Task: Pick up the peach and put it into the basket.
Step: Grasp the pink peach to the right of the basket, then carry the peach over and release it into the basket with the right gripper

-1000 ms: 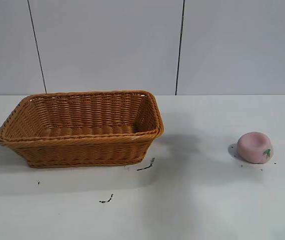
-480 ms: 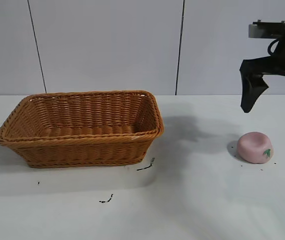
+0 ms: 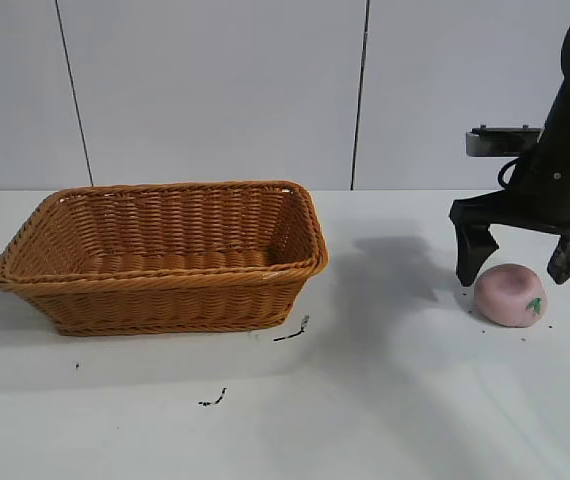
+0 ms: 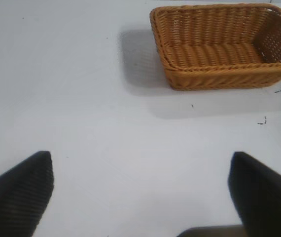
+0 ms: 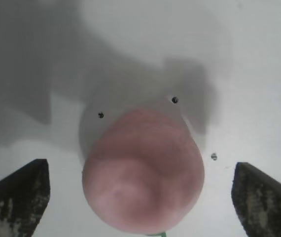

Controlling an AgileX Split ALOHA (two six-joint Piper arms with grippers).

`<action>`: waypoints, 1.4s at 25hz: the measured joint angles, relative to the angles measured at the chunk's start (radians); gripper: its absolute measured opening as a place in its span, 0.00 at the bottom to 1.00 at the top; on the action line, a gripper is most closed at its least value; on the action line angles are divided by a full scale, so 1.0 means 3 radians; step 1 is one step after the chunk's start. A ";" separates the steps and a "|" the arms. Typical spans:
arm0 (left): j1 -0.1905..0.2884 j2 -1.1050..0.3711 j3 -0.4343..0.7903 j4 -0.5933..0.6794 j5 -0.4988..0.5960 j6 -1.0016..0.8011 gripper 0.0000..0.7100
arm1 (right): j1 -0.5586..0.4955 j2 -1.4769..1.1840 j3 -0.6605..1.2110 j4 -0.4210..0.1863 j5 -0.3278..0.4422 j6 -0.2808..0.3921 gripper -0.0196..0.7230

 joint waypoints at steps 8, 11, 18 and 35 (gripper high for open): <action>0.0000 0.0000 0.0000 0.0000 0.0000 0.0000 0.98 | 0.0000 0.0048 0.0000 0.0000 -0.0008 0.0000 0.96; 0.0000 0.0000 0.0000 0.0000 0.0000 0.0000 0.98 | 0.0000 0.0048 0.0000 0.0000 -0.0008 0.0000 0.77; 0.0000 0.0000 0.0000 0.0000 0.0000 0.0000 0.98 | 0.0000 0.0040 -0.0017 -0.0037 -0.0009 0.0000 0.03; 0.0000 0.0000 0.0000 0.0000 0.0000 0.0000 0.98 | 0.0120 -0.0264 -0.1511 0.0026 0.1121 0.0000 0.01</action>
